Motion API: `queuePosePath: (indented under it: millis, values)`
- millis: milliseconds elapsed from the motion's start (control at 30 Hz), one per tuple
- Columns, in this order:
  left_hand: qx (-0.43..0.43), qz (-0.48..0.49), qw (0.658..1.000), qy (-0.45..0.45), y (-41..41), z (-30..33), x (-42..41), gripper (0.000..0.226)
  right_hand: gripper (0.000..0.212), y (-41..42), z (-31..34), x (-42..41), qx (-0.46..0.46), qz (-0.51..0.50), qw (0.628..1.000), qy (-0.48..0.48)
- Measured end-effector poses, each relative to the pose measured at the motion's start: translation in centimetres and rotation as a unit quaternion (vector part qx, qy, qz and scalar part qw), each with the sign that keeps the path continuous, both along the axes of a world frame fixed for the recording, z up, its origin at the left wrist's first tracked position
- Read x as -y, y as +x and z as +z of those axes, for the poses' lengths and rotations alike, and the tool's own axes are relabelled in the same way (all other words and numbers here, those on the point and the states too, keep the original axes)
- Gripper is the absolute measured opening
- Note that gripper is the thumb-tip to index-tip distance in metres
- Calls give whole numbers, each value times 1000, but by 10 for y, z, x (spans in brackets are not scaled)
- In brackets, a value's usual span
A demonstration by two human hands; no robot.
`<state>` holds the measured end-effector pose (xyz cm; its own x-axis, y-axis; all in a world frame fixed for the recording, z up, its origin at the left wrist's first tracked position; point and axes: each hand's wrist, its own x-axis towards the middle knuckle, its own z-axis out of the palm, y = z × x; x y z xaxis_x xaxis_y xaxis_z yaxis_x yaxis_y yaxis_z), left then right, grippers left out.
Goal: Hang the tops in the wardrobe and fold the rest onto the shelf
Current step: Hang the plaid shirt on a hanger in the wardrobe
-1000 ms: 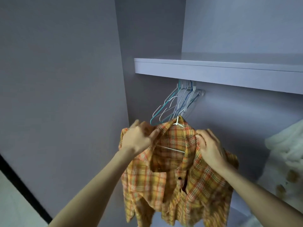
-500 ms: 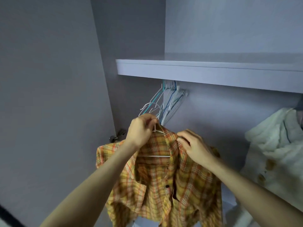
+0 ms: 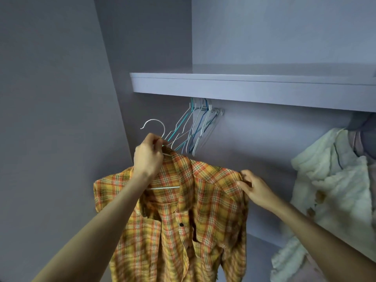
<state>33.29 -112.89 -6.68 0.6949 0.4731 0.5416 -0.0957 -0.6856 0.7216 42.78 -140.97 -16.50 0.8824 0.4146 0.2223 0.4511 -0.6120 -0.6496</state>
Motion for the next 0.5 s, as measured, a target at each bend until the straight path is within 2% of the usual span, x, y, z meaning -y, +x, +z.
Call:
queuePosePath:
  millis: [33, 133, 233, 367, 500]
  values:
    - [2, 2, 1000, 6, 0, 0, -1, 16, 7, 1, -2, 0, 7, -16, 1000, 6]
    - [13, 14, 1000, 18, -2, 0, -4, 16, 10, 0, -5, -3, 86, -91, 992, 36]
    - [28, 32, 999, 8, -3, 2, -6, 16, 5, -5, -5, -7, 174, -161, 968, 79]
    - [44, 36, 998, 4, -6, 7, -7, 16, 22, -24, -21, -19, 129, -110, 983, 63]
    - [49, 44, 998, -12, -9, 11, -9, 15, 42, -38, -33, -28, 112, -110, 986, 64]
